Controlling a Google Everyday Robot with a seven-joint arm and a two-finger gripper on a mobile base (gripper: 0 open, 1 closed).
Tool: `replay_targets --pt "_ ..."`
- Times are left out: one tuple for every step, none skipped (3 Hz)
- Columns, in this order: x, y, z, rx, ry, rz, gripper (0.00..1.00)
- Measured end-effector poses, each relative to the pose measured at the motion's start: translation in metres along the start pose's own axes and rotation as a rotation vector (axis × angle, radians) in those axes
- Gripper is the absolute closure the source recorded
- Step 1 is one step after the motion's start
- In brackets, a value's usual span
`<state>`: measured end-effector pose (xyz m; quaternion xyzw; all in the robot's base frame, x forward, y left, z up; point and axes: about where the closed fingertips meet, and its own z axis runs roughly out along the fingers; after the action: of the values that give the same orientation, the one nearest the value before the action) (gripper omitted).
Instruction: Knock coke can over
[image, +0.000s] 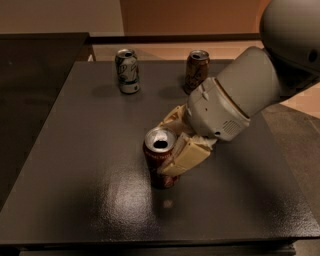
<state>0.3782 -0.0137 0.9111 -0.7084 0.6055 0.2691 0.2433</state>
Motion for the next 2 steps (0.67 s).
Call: replay_targets --pt "-0.008 -0.022 -0.012 0.050 0.132 -0.017 1.00" --pt "-0.007 -0.044 -0.024 0.099 0.291 -0.093 1.00"
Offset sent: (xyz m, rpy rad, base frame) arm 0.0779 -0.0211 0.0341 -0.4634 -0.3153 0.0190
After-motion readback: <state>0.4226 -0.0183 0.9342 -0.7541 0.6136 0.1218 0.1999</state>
